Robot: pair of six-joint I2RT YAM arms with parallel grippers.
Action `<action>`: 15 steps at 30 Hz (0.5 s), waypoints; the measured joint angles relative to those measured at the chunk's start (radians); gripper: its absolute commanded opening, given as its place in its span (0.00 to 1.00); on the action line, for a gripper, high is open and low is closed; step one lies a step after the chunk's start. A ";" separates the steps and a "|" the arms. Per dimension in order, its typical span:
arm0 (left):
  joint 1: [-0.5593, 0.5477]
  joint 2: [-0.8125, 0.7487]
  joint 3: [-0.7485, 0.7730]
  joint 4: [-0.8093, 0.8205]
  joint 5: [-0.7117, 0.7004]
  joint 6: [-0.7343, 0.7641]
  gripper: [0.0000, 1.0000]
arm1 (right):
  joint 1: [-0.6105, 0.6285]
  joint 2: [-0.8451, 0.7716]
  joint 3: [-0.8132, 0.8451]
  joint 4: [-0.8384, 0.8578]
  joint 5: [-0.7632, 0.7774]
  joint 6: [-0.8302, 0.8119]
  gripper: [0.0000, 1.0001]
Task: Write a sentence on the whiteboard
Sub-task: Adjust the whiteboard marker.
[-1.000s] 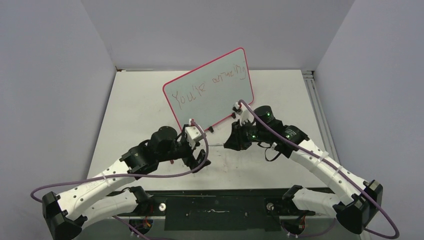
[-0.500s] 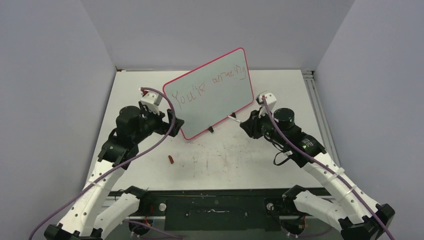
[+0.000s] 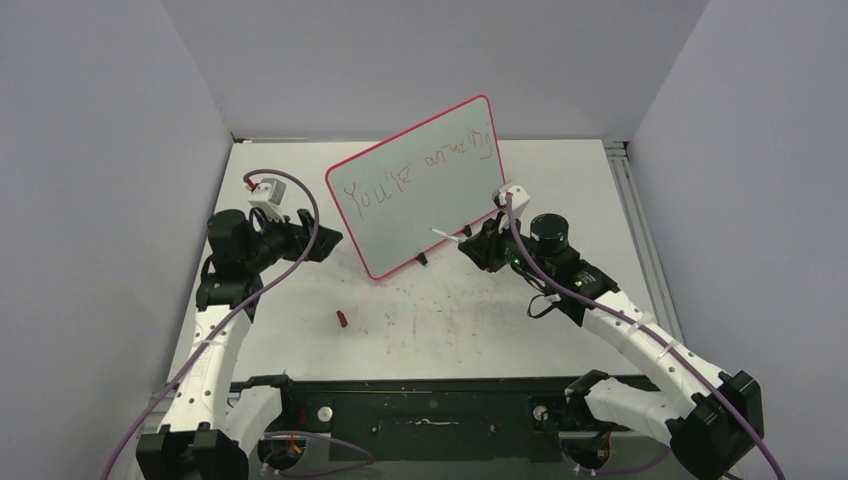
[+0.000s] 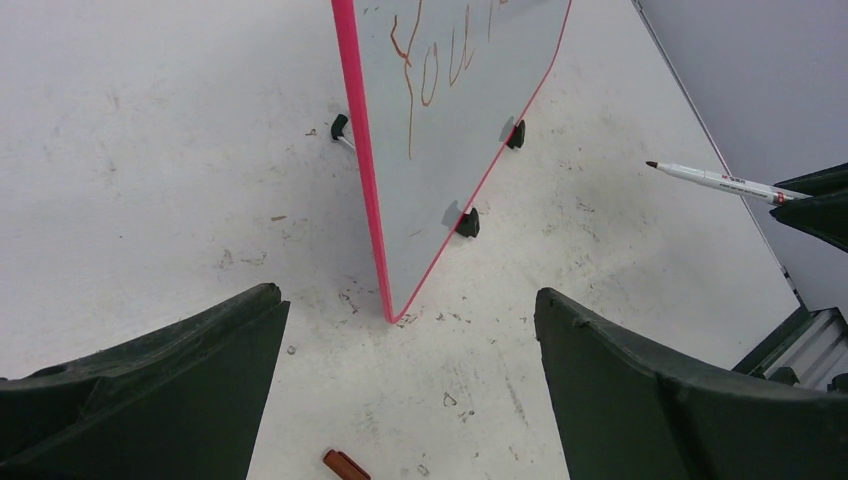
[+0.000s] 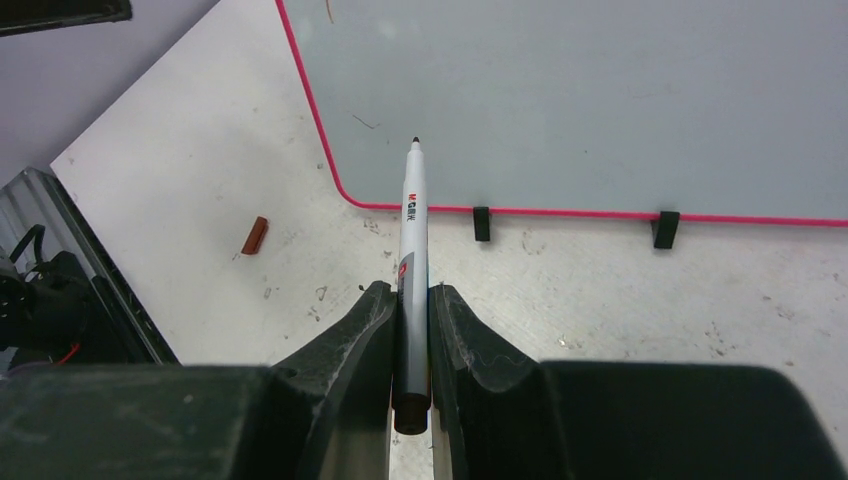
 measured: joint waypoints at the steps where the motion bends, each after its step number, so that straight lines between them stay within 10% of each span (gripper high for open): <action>1: 0.014 0.018 -0.006 0.013 0.026 -0.001 0.93 | 0.004 0.009 -0.005 0.019 -0.010 0.001 0.05; 15: 0.047 0.197 -0.010 0.159 0.203 -0.012 0.78 | 0.131 0.146 -0.048 0.209 -0.002 -0.005 0.05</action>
